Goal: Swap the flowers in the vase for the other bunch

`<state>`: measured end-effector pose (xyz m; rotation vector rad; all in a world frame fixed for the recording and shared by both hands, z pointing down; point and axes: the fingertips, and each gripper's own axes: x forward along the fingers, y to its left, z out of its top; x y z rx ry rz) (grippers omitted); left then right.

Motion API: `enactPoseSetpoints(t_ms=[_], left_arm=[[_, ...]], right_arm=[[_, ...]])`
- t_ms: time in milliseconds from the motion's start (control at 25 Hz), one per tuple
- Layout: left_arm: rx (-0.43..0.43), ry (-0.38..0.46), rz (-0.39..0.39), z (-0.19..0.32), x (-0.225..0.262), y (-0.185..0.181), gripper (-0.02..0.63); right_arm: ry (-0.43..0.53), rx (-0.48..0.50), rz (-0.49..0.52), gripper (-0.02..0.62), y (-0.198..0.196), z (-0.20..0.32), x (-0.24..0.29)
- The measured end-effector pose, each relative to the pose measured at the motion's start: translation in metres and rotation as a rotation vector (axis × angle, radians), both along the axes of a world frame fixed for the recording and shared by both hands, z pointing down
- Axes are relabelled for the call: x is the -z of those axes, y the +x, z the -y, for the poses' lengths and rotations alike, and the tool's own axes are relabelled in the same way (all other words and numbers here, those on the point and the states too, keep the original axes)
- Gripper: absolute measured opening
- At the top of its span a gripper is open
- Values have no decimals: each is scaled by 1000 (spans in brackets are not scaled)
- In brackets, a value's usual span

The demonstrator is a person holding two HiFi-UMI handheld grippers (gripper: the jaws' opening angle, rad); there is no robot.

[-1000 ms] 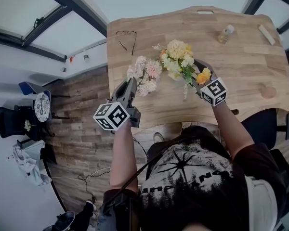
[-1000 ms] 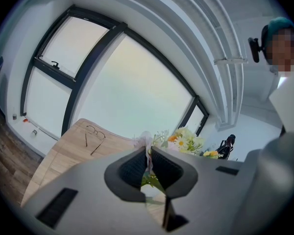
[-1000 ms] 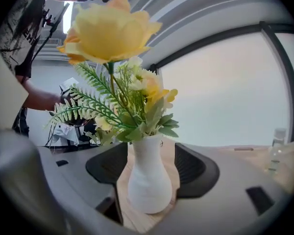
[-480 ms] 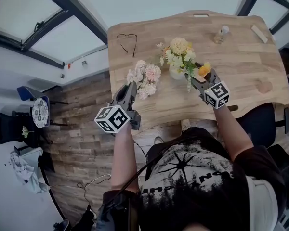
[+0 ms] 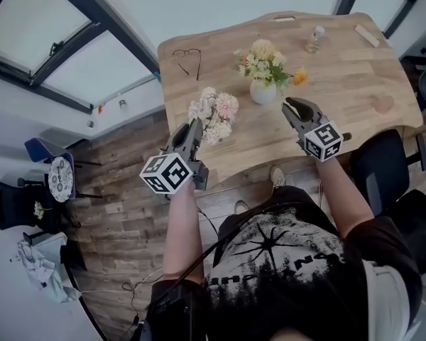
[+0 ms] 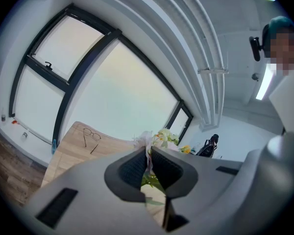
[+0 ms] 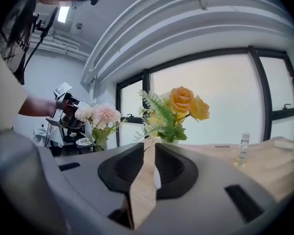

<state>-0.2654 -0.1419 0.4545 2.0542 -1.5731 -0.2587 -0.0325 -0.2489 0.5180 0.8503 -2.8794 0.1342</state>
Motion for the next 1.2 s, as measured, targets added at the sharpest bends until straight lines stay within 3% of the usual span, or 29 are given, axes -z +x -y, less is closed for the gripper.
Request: enactPoseSetpoints(t_ms=[240,640,1000,1200], left_arm=[[-81,21,1,-32,4,7,40],[-199,44,-18,-73,-2,33,40],[-219,53,-20,-105,0,48,40],[-210,69,14,-115,6,64,40]], right_arm=[[21,-39,20,35,6,-62,18],[29,-104,23,31,19,-138,30],[44,-104,47,31,27,-176,47],[57,-71,47,29,33,-188,54]])
